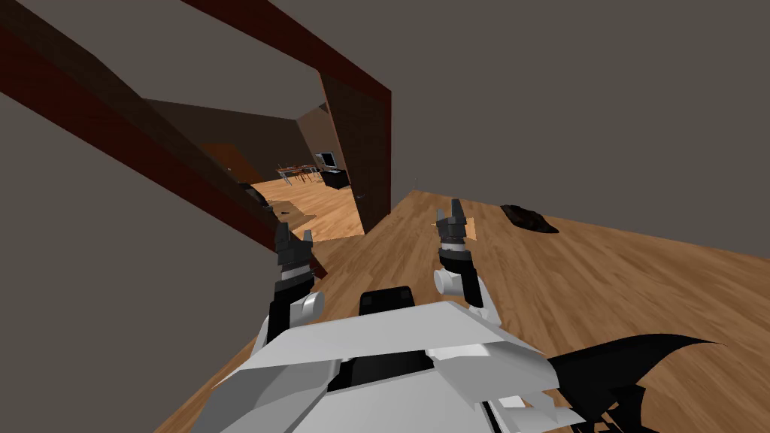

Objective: Push the door open

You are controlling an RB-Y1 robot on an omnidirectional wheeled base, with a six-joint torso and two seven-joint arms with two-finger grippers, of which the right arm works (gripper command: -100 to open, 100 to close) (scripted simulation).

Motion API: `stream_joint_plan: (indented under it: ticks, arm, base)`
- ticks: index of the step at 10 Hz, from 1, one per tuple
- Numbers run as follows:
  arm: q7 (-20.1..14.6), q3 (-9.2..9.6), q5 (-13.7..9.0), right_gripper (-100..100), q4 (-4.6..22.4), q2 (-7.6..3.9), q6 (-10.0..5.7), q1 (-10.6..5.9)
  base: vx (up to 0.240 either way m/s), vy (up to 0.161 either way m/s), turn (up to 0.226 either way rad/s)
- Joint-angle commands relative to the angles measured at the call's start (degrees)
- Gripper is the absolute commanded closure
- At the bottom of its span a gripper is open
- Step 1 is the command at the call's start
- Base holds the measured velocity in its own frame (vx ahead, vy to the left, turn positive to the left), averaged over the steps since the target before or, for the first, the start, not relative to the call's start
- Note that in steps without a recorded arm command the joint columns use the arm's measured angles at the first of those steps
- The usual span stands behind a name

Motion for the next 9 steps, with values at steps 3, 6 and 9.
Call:
stream_joint_plan:
  ticks: [3, 6, 9]
  arm:
    - [-0.62, 0.13, 0.45, -100, 3.94, -1.66, -0.97, -1.49]
    - [-1.27, 0.26, 0.91, -100, 8.01, -2.98, -1.98, -3.03]
    - [-1.80, 0.36, 1.29, -100, 11.37, -3.88, -2.81, -4.31]
  base:
    - [0.116, -0.017, 0.083]
    - [0.154, 0.015, 0.084]
    - [0.124, -0.018, 0.082]
